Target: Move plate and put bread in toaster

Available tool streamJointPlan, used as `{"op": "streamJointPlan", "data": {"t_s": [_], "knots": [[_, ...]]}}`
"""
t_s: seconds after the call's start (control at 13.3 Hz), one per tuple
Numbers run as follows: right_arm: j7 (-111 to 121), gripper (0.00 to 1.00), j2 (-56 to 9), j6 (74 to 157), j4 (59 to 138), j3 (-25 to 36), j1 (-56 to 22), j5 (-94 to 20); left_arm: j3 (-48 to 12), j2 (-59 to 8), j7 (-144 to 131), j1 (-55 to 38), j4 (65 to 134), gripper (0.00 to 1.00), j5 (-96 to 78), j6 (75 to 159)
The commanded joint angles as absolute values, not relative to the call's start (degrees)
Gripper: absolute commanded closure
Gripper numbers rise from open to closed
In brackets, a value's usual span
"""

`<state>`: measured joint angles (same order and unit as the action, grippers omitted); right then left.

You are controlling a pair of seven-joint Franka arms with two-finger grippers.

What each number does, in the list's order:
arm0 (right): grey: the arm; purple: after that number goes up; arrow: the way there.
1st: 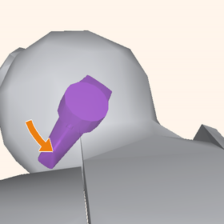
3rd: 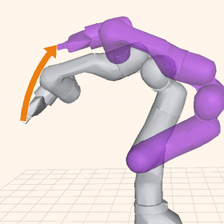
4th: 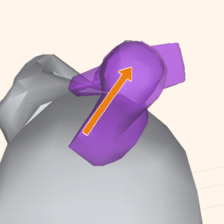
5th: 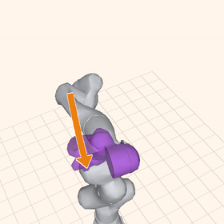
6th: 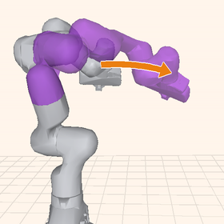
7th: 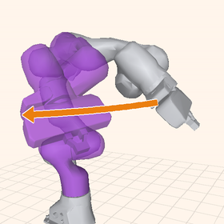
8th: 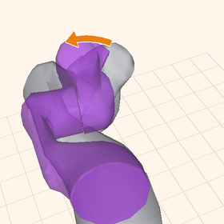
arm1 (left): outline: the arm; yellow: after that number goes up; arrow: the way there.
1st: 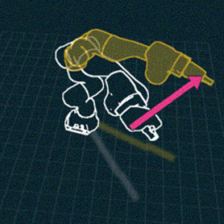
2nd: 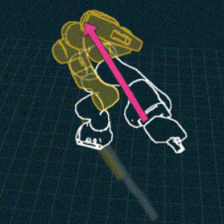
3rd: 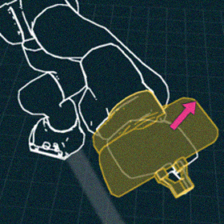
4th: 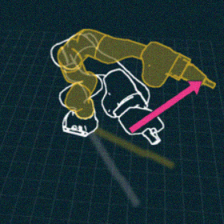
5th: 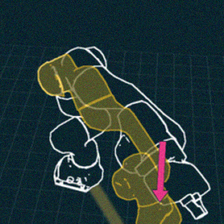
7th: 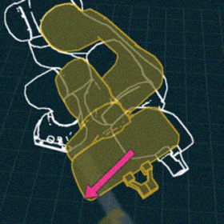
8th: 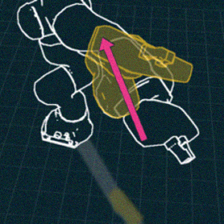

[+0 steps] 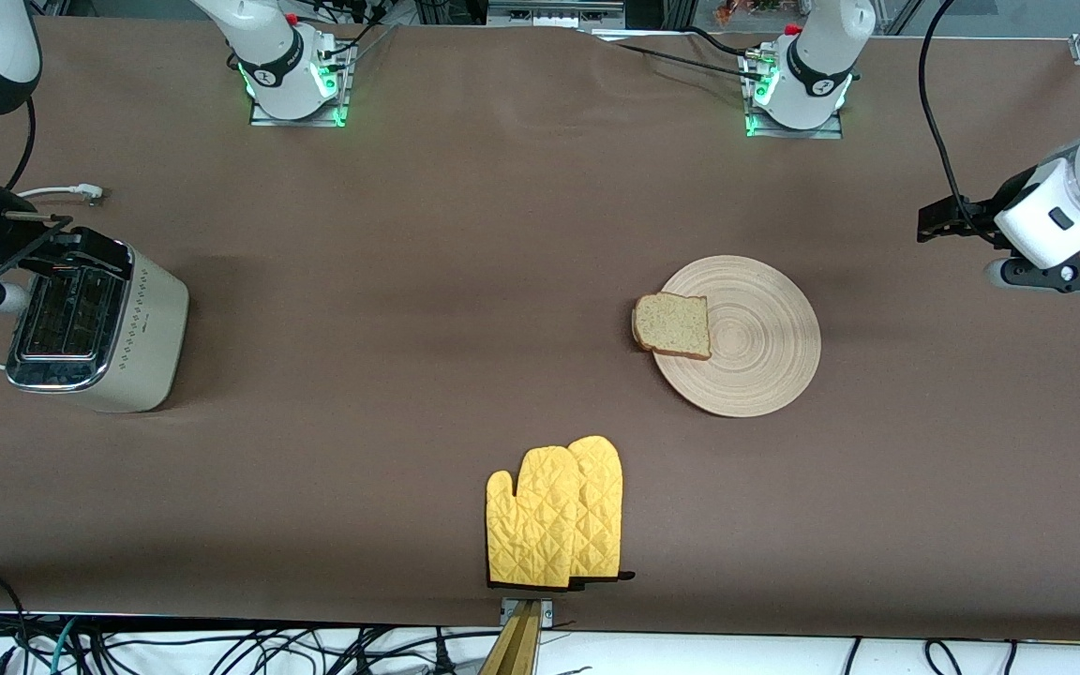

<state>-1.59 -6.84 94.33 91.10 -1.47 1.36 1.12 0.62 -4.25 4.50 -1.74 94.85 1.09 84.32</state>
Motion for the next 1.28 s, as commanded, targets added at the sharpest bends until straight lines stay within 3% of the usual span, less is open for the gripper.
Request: {"op": "streamJointPlan", "data": {"t_s": [0.0, 0.23, 0.68, 1.2], "knots": [[-1.9, 0.0, -7.2, 93.8, 89.8, -1.8, 1.4, 1.4, 0.9, -5.8, 7.2, -0.2, 93.3, 0.0, -0.4, 82.7], [-1.7, 0.0, -7.2, 93.8, 89.8, -1.8, 1.4, 1.4, 0.9, -7.0, 7.2, 1.4, 93.3, 0.0, -0.8, 83.3], [-1.8, 0.0, -7.2, 93.8, 89.8, -1.8, 1.5, 1.3, 0.9, -12.6, 9.0, 15.5, 94.2, 0.0, -22.3, 85.5], [-1.9, 0.0, -7.3, 93.6, 89.8, -1.8, 1.4, 1.1, 0.8, -23.8, 35.9, 25.2, 96.7, 0.0, -34.4, 88.5]]}}
